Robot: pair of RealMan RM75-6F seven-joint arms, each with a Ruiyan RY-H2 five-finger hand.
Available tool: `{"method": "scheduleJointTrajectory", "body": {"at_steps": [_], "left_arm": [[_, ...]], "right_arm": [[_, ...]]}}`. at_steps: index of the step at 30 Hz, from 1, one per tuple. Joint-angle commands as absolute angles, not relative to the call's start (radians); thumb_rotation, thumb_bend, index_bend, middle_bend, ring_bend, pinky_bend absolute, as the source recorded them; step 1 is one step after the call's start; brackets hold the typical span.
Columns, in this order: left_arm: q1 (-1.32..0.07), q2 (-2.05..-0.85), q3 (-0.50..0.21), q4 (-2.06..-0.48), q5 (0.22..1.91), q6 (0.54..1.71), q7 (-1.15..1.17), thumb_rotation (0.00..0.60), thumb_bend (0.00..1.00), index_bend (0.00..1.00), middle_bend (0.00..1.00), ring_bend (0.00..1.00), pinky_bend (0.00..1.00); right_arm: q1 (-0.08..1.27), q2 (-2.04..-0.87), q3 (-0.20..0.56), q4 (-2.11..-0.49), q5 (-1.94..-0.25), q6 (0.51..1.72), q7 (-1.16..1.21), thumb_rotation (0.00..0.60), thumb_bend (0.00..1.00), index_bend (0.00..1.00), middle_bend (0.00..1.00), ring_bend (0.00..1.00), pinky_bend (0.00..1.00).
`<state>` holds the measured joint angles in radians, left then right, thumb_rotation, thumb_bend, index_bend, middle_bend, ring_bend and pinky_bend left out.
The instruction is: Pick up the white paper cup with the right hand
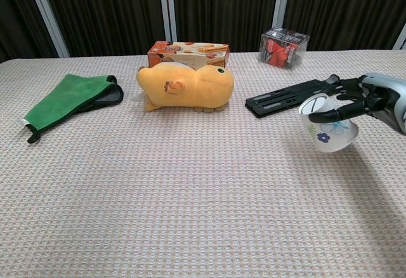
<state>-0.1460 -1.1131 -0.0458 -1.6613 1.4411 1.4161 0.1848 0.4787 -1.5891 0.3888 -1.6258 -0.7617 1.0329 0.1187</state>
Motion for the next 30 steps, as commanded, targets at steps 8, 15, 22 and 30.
{"method": "scheduleJointTrajectory", "body": {"at_steps": [8, 15, 22, 30], "left_arm": [[-0.146, -1.114, -0.046, -1.662, 1.44, 1.417, 0.189, 0.6, 0.0, 0.0, 0.0, 0.0, 0.0], [-0.146, -1.113, -0.046, -1.662, 1.441, 1.417, 0.186, 0.6, 0.0, 0.0, 0.0, 0.0, 0.0], [-0.146, -1.113, -0.046, -1.662, 1.441, 1.416, 0.187, 0.6, 0.0, 0.0, 0.0, 0.0, 0.0], [-0.146, -1.113, -0.045, -1.662, 1.441, 1.417, 0.188, 0.6, 0.0, 0.0, 0.0, 0.0, 0.0]], "right_arm": [[0.467, -1.634, 0.369, -1.54, -0.775, 1.014, 0.166, 0.6, 0.19, 0.5, 0.16, 0.0, 0.0], [0.46, -1.614, 0.369, -1.558, -0.742, 1.032, 0.126, 0.6, 0.2, 0.5, 0.15, 0.0, 0.0], [0.445, -1.586, 0.365, -1.579, -0.723, 1.054, 0.095, 0.6, 0.2, 0.46, 0.11, 0.0, 0.0], [0.417, -1.501, 0.339, -1.638, -0.74, 1.032, 0.081, 0.6, 0.2, 0.28, 0.01, 0.0, 0.0]]}}
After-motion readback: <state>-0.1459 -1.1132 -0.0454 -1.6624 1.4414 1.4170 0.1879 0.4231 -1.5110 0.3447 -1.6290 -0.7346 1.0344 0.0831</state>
